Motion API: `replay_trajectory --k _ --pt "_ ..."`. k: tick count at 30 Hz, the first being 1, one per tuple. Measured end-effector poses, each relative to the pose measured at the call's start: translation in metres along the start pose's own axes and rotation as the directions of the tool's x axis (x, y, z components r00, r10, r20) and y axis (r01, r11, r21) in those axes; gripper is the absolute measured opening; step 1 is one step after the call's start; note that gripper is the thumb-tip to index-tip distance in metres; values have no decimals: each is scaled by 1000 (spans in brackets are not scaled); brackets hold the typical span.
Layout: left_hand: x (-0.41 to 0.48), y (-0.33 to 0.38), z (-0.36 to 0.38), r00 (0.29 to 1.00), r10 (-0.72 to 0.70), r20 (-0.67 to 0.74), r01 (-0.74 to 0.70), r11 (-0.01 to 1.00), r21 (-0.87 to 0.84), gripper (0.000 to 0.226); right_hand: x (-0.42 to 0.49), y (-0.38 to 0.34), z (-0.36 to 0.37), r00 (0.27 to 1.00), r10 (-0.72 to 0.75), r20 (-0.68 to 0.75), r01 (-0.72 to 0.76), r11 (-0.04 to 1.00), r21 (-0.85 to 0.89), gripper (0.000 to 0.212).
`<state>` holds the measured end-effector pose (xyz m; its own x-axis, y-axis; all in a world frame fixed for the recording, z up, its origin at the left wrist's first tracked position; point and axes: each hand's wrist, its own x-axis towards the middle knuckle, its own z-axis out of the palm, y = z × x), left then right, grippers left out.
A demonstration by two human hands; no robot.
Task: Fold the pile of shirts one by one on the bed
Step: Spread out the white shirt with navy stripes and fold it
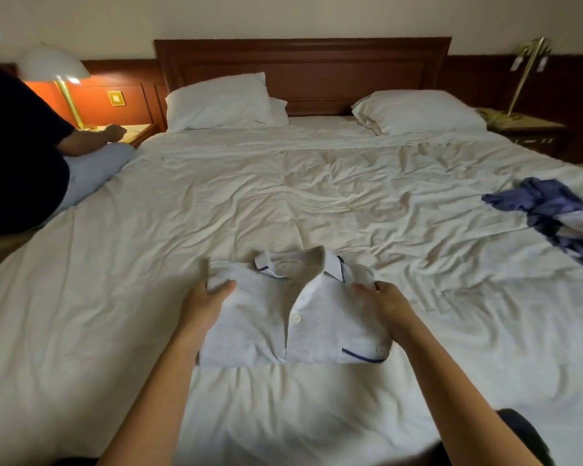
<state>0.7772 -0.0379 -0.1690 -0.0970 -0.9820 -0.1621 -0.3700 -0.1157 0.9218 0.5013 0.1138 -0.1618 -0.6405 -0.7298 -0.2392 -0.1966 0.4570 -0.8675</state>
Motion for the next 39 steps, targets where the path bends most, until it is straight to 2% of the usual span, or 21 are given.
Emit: replay_trajectory --k 3,5,6,8,10,11,14,17,19,23,24,26,29,31,32,34,37,38,39 --pt "13 10 3 998 -60 15 61 993 -100 42 25 -15 7 999 2 -37 -4 999 -52 36" --pt "23 15 3 998 -63 -3 62 992 -107 39 37 -24 8 986 -107 -131 92 989 -115 29" --pt "26 18 3 998 -69 -8 68 988 -141 38 42 -28 9 975 -153 -161 141 987 -83 27" --pt "33 23 0 993 -105 61 118 942 -315 36 52 -34 9 976 -172 -133 188 974 128 26" --pt "36 23 -5 968 -127 215 224 822 -524 36 58 -33 8 997 -68 -35 76 927 366 18" --pt "36 20 -7 954 -127 273 267 778 -568 34 59 -29 8 999 -33 13 25 923 384 15" --pt "39 5 -9 940 -195 280 308 838 -450 33 66 -11 10 994 47 96 -72 959 273 20" --pt "45 0 -11 914 -215 345 345 859 -378 35 70 -13 9 974 133 185 -199 890 409 23" --pt "48 8 -11 905 -159 394 329 851 -411 34 73 -23 9 958 137 253 -251 829 501 23" --pt "55 22 -8 931 10 365 216 792 -571 32 82 -30 11 945 53 323 -272 679 682 35" --pt "56 22 -8 927 36 374 207 783 -587 32 83 -28 12 939 42 341 -279 672 686 36" --pt "57 16 -7 924 5 381 217 815 -537 31 85 -23 13 943 88 321 -274 752 600 32" --pt "55 2 -4 929 -147 338 281 876 -391 29 90 -12 14 968 198 154 -236 927 293 28" --pt "56 -1 -2 914 -209 346 338 866 -368 27 96 -15 14 982 152 113 -170 971 168 34" --pt "58 2 -1 910 -230 346 356 860 -366 28 98 -18 15 988 120 101 -136 978 161 36" --pt "64 10 -1 911 -249 330 368 851 -373 32 100 -28 17 987 127 102 -153 942 300 39" --pt "75 21 -2 919 -205 337 350 817 -458 30 107 -38 15 959 111 262 -254 748 613 44" --pt "77 22 -3 917 -195 348 353 804 -479 30 109 -40 14 951 86 297 -270 700 661 43" --pt "79 20 -2 916 -198 350 354 807 -472 29 108 -40 14 952 77 295 -259 714 650 41"
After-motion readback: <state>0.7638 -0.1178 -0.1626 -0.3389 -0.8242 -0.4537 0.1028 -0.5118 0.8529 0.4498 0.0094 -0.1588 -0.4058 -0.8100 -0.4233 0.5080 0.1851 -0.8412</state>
